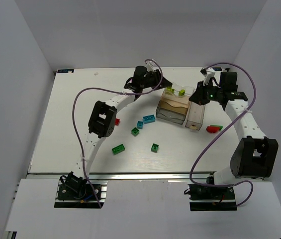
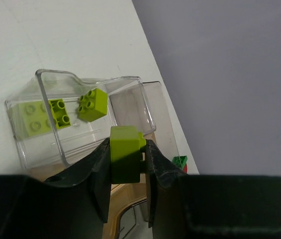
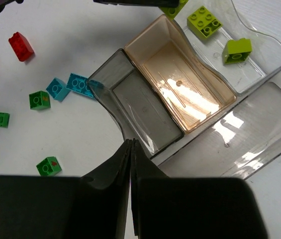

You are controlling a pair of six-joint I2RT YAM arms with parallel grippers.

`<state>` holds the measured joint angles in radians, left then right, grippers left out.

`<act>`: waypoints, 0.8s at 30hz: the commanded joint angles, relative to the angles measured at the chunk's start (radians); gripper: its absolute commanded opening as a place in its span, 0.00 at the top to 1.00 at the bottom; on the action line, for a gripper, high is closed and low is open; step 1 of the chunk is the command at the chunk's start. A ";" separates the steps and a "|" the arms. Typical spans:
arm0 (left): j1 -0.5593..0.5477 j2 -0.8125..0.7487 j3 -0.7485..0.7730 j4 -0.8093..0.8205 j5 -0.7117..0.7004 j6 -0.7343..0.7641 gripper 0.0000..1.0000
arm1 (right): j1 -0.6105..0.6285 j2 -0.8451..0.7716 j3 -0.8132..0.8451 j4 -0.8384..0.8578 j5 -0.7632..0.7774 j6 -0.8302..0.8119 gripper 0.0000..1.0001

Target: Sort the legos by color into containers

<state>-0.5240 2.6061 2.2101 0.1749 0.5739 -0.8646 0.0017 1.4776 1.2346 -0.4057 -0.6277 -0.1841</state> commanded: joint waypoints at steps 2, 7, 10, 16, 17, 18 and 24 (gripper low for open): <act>-0.021 -0.032 0.037 0.057 -0.031 -0.019 0.79 | -0.026 -0.042 -0.006 0.036 -0.006 0.012 0.93; -0.030 -0.018 0.040 0.038 -0.081 -0.005 0.76 | -0.037 -0.053 -0.015 0.034 -0.012 0.012 0.92; -0.039 -0.009 0.040 0.026 -0.114 0.004 0.74 | -0.040 -0.056 -0.026 0.034 -0.018 0.012 0.92; -0.048 0.009 0.056 -0.015 -0.157 0.022 0.66 | -0.042 -0.066 -0.040 0.030 -0.030 0.015 0.88; -0.048 0.012 0.060 -0.021 -0.164 0.025 0.64 | -0.043 -0.068 -0.041 0.031 -0.032 0.015 0.87; -0.048 0.011 0.060 -0.026 -0.173 0.029 0.59 | -0.043 -0.069 -0.041 0.030 -0.033 0.015 0.85; -0.048 0.023 0.085 -0.041 -0.204 0.030 0.37 | -0.046 -0.079 -0.050 0.019 -0.055 0.011 0.82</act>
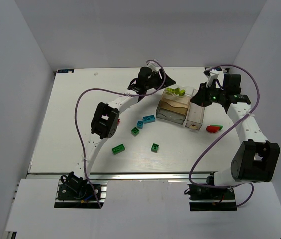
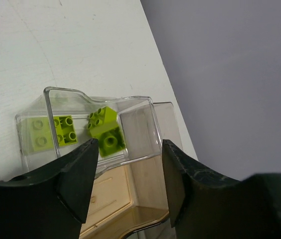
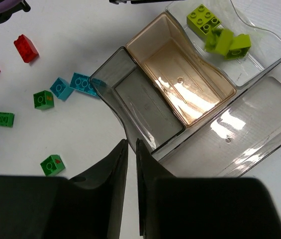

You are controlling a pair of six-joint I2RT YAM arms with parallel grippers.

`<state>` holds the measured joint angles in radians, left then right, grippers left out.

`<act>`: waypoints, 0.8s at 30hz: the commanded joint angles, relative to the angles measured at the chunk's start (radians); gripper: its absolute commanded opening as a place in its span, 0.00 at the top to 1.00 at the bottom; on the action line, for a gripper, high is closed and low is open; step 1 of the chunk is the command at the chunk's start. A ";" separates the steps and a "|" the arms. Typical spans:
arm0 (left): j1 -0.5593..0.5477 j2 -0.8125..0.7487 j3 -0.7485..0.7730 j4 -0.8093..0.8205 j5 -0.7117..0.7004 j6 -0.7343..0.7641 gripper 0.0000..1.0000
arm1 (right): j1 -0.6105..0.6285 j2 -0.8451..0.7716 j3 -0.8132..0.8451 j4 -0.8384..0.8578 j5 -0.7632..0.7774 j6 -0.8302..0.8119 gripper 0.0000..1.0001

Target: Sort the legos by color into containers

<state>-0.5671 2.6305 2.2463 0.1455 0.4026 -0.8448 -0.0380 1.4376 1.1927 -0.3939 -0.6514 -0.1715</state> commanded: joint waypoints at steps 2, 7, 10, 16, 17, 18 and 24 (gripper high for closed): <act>-0.005 0.000 0.050 -0.017 -0.038 0.012 0.35 | -0.007 -0.040 -0.008 0.006 -0.034 -0.002 0.82; -0.005 -0.015 0.053 -0.006 -0.047 0.015 0.34 | -0.011 -0.043 -0.004 0.001 -0.042 -0.008 0.80; -0.005 -0.049 0.059 0.020 -0.054 0.013 0.45 | -0.014 -0.048 0.001 -0.011 -0.048 -0.022 0.76; 0.027 -0.220 -0.025 -0.069 -0.027 0.119 0.94 | -0.025 -0.043 0.048 -0.071 0.019 -0.046 0.39; 0.027 -0.309 -0.060 -0.095 -0.021 0.191 0.94 | -0.031 -0.042 0.057 -0.083 0.035 -0.045 0.33; 0.027 -0.361 -0.104 -0.139 -0.018 0.222 0.83 | -0.042 -0.039 0.065 -0.101 0.064 -0.040 0.31; 0.046 -0.845 -0.624 -0.256 -0.027 0.387 0.25 | -0.162 -0.026 0.105 -0.298 0.105 -0.069 0.30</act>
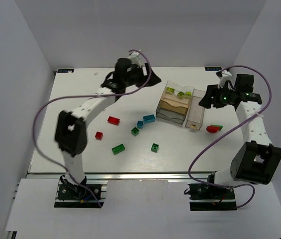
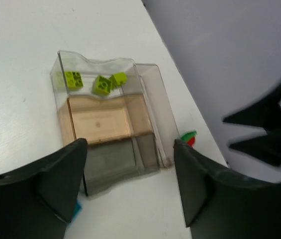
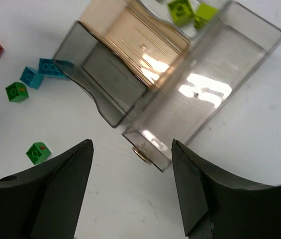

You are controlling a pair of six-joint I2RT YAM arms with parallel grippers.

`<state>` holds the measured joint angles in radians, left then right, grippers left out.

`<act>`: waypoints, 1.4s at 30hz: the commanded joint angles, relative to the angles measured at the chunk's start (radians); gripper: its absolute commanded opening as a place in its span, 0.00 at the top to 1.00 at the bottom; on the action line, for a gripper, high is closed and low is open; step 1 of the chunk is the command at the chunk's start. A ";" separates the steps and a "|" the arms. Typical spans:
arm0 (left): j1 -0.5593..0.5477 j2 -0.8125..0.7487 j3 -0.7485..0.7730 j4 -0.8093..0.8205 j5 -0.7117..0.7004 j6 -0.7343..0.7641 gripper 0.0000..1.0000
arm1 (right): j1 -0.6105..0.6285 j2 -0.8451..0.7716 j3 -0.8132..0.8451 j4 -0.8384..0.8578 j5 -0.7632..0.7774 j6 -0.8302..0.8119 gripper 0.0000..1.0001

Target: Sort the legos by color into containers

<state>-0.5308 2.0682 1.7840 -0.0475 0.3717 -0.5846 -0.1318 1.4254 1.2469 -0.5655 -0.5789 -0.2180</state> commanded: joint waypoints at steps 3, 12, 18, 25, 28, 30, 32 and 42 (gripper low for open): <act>0.009 -0.542 -0.439 -0.065 -0.057 0.146 0.13 | -0.172 -0.008 0.072 -0.227 0.048 -0.050 0.34; 0.009 -1.068 -0.992 -0.109 -0.212 -0.007 0.11 | -0.284 0.000 0.005 -0.436 0.028 -0.495 0.32; 0.009 -1.200 -1.078 -0.135 -0.225 -0.072 0.10 | -0.282 -0.074 -0.170 -0.376 0.056 -1.017 0.26; 0.009 -1.218 -1.077 -0.169 -0.226 -0.080 0.10 | -0.310 0.010 -0.124 -0.465 -0.010 -1.457 0.31; 0.009 -1.247 -1.097 -0.172 -0.235 -0.089 0.10 | -0.316 0.092 -0.018 -0.501 -0.035 -1.494 0.32; 0.009 -1.266 -1.114 -0.176 -0.238 -0.093 0.10 | -0.312 0.139 0.023 -0.523 -0.006 -1.530 0.32; 0.009 -1.274 -1.129 -0.181 -0.238 -0.093 0.10 | -0.313 0.156 0.032 -0.539 0.040 -1.601 0.32; 0.009 -1.283 -1.170 -0.161 -0.231 -0.106 0.09 | -0.307 0.204 0.040 -0.476 0.083 -1.601 0.32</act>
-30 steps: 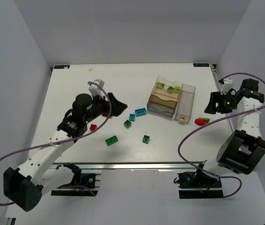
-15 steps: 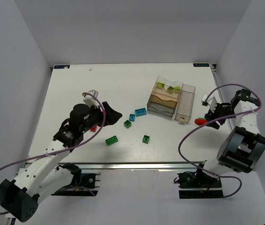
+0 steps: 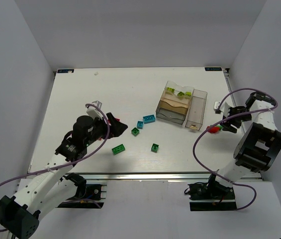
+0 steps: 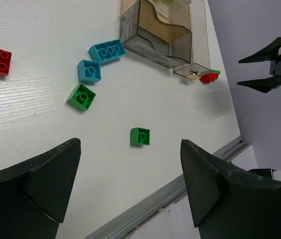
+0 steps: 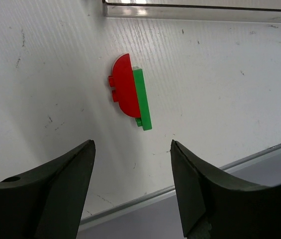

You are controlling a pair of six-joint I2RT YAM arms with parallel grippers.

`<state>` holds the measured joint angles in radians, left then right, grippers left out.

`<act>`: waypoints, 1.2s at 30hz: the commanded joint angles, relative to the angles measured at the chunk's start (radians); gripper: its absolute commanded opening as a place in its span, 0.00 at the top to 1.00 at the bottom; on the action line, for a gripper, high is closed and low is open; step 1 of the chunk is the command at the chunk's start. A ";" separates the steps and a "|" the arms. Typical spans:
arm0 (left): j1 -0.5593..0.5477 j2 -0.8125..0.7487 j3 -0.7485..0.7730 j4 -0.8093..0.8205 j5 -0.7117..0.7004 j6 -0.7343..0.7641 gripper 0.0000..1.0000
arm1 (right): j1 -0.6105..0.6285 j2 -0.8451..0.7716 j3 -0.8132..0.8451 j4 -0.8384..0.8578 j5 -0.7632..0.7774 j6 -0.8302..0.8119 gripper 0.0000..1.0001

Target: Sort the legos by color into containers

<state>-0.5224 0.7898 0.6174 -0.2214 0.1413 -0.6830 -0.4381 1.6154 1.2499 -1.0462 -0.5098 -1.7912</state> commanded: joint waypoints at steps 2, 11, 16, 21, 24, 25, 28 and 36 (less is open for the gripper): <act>0.001 0.017 -0.002 0.025 0.006 -0.004 0.09 | -0.001 0.021 0.040 0.011 0.022 -0.024 0.32; 0.001 0.086 0.008 0.066 0.032 0.010 0.09 | -0.001 0.034 0.056 0.009 0.024 -0.005 0.33; 0.001 0.094 0.008 0.067 0.032 0.013 0.09 | -0.001 0.034 0.057 0.009 0.019 0.003 0.33; 0.001 0.100 0.015 0.060 0.030 0.019 0.09 | 0.002 0.040 0.052 0.011 0.019 0.004 0.33; 0.001 0.101 0.015 0.062 0.030 0.017 0.09 | -0.002 0.037 0.040 0.018 0.027 -0.002 0.34; 0.001 0.101 0.015 0.059 0.030 0.017 0.09 | -0.002 0.038 0.037 0.020 0.027 -0.004 0.34; 0.001 0.098 0.015 0.054 0.029 0.017 0.09 | -0.001 0.037 0.028 0.023 0.027 -0.011 0.34; 0.001 0.083 0.004 0.044 0.023 0.008 0.09 | -0.001 0.040 0.010 0.032 0.042 -0.040 0.34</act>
<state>-0.5224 0.8944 0.6159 -0.1776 0.1646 -0.6777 -0.4381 1.6432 1.2709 -1.0157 -0.4782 -1.7924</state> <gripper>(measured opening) 0.908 0.665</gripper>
